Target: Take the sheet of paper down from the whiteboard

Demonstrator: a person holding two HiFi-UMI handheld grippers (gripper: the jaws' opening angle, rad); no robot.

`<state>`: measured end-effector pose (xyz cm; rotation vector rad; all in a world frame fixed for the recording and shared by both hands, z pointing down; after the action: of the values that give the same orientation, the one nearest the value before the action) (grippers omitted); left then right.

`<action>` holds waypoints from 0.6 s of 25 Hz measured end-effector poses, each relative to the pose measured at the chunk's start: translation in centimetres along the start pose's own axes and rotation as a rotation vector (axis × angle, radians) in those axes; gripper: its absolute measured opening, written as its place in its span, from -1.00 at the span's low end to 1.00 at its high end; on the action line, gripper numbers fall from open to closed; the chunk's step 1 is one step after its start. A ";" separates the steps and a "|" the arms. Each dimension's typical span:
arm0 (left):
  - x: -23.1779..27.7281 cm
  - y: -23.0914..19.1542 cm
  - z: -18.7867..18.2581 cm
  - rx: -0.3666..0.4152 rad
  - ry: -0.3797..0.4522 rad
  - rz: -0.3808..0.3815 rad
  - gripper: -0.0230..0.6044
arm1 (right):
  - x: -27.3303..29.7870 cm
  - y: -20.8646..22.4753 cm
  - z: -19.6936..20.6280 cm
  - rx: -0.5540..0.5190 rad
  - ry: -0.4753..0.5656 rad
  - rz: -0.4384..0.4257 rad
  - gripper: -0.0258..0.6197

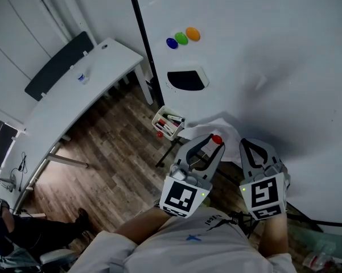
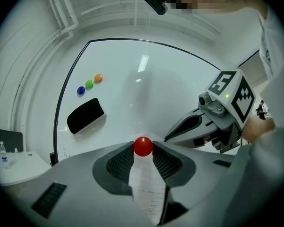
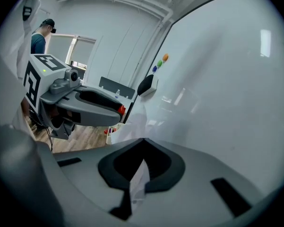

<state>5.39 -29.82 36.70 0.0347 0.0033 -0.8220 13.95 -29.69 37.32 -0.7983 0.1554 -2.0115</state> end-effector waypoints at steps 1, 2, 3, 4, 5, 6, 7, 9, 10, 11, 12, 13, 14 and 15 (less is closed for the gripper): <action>0.0 -0.1 0.1 -0.007 -0.004 -0.006 -0.51 | 0.0 0.1 0.0 0.001 0.002 0.001 -0.88; 0.0 -0.1 0.2 -0.011 -0.008 -0.011 -0.51 | 0.0 0.2 0.1 0.002 0.003 0.001 -0.88; 0.1 -0.1 0.2 -0.013 -0.012 -0.015 -0.51 | 0.0 0.3 0.1 0.003 0.004 -0.001 -0.88; 0.1 -0.1 0.2 -0.013 -0.013 -0.018 -0.51 | -0.1 0.3 0.2 0.005 0.004 -0.003 -0.88; 0.1 -0.1 0.2 -0.011 -0.013 -0.020 -0.51 | -0.1 0.4 0.2 0.007 0.005 -0.005 -0.88; 0.1 0.0 0.1 -0.009 -0.013 -0.023 -0.51 | -0.2 0.4 0.3 0.008 0.006 -0.007 -0.88; 0.1 0.0 0.1 -0.008 -0.013 -0.026 -0.51 | -0.2 0.3 0.3 0.007 0.007 -0.009 -0.88; 0.0 0.0 0.2 -0.009 -0.016 -0.032 -0.51 | -0.3 0.2 0.3 0.004 0.008 -0.014 -0.88; 0.0 0.0 0.3 -0.009 -0.017 -0.035 -0.51 | -0.3 0.1 0.4 0.002 0.009 -0.016 -0.88; -0.1 0.1 0.4 -0.010 -0.019 -0.037 -0.51 | -0.4 0.1 0.4 0.000 0.009 -0.017 -0.88; -0.1 0.1 0.4 -0.010 -0.021 -0.039 -0.51 | -0.5 0.0 0.4 -0.002 0.009 -0.018 -0.88; -0.1 0.2 0.4 -0.010 -0.021 -0.040 -0.51 | -0.5 0.0 0.4 -0.002 0.010 -0.019 -0.88; -0.2 0.3 0.4 -0.009 -0.021 -0.041 -0.51 | -0.7 0.0 0.4 -0.002 0.010 -0.019 -0.88; -0.3 0.4 0.3 -0.009 -0.021 -0.041 -0.51 | -0.8 -0.1 0.4 -0.003 0.011 -0.020 -0.88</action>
<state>5.49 -29.36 37.05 0.0177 -0.0126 -0.8628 14.41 -28.92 37.29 -0.7934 0.1573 -2.0348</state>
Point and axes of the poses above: the fingertips, and each gripper's own axes: x forward along the fingers, y to its right, z out of its underside, the point moved 2 cm from there along -x, backward along the fingers, and after that the axes turned 1 degree about x, right-handed, at the moved point
